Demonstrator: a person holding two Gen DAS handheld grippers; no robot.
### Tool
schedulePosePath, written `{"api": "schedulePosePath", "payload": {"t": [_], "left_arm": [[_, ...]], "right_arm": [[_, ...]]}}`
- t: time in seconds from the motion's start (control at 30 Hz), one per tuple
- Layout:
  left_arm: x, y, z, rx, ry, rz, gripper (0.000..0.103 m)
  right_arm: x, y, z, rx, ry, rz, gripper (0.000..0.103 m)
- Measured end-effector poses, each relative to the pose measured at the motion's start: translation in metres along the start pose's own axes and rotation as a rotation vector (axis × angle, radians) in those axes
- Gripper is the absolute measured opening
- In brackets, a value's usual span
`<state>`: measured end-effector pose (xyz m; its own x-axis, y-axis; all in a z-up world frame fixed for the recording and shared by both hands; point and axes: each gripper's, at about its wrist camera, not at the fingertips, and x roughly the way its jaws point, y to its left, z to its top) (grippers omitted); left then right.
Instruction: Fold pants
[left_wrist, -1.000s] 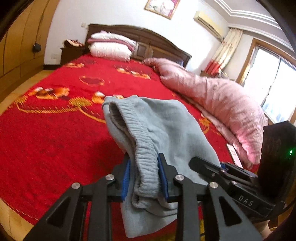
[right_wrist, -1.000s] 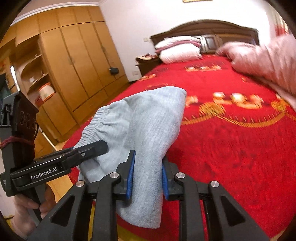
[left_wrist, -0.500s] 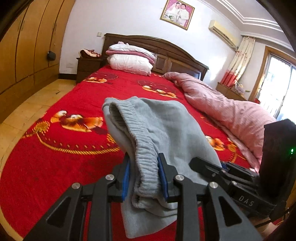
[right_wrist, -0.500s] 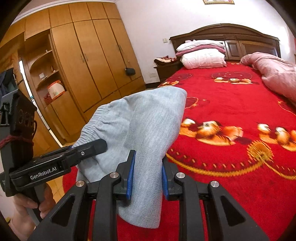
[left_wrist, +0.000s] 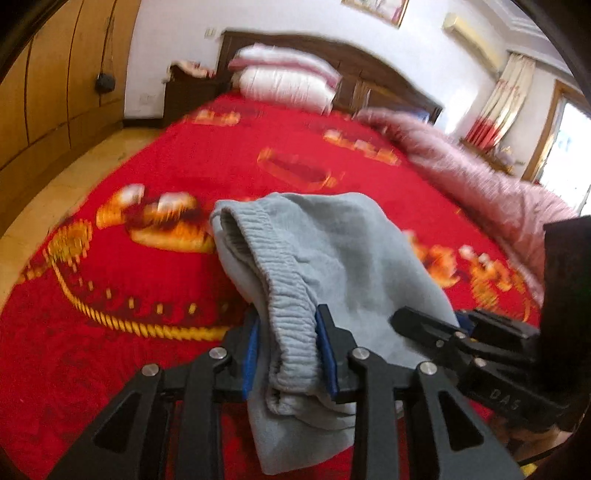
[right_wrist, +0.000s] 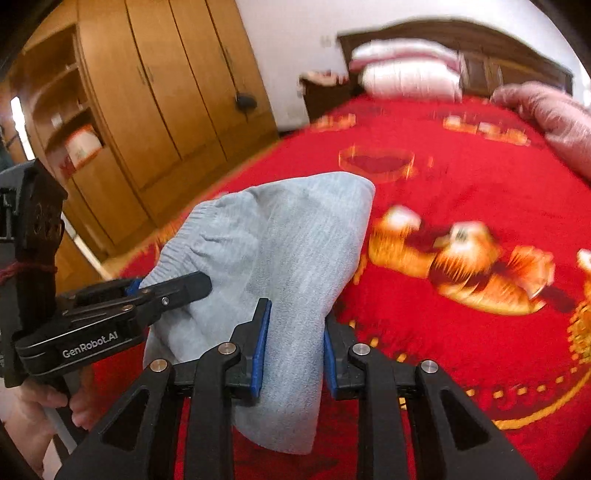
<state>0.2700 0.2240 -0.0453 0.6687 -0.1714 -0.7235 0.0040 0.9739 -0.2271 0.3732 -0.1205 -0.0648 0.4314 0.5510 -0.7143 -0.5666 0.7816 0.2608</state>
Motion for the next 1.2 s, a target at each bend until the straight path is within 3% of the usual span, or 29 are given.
{"api": "schedulePosePath", "payload": {"t": [0.03,0.1,0.13,0.27,0.43,0.6,0.73,0.9,1.07,1.2], "left_arm": [[0.006,0.004,-0.003,-0.003,0.015,0.009,0.035],[0.01,0.013,-0.011,-0.025,0.003,0.016,0.052],[0.008,0.017,-0.012,-0.046,-0.001,0.013,0.054],[-0.006,0.02,-0.015,-0.081,0.001,0.018,0.055],[-0.039,0.01,-0.023,-0.083,-0.006,0.072,0.057],[-0.064,-0.002,-0.039,-0.074,0.015,0.128,0.065],[-0.077,-0.013,-0.053,-0.065,0.025,0.155,0.076],[-0.082,-0.027,-0.067,-0.071,0.068,0.182,0.092],[-0.078,-0.035,-0.076,-0.065,0.103,0.205,0.096],[-0.077,-0.039,-0.08,-0.067,0.082,0.218,0.102]], "right_arm": [[0.004,-0.001,-0.003,0.0,0.005,-0.008,0.036],[0.004,-0.011,-0.005,0.041,0.007,0.026,0.037],[0.004,-0.016,-0.005,0.07,0.02,0.044,0.038],[-0.013,-0.021,-0.01,0.128,0.034,0.06,0.039],[-0.047,-0.01,-0.028,0.098,0.014,0.033,0.04],[-0.073,0.003,-0.044,0.055,0.017,-0.014,0.042],[-0.088,0.012,-0.056,0.016,0.008,-0.045,0.056],[-0.098,0.021,-0.067,-0.016,0.009,-0.082,0.066],[-0.096,0.019,-0.077,-0.007,0.05,-0.092,0.073],[-0.095,0.014,-0.08,0.014,0.054,-0.106,0.083]]}}
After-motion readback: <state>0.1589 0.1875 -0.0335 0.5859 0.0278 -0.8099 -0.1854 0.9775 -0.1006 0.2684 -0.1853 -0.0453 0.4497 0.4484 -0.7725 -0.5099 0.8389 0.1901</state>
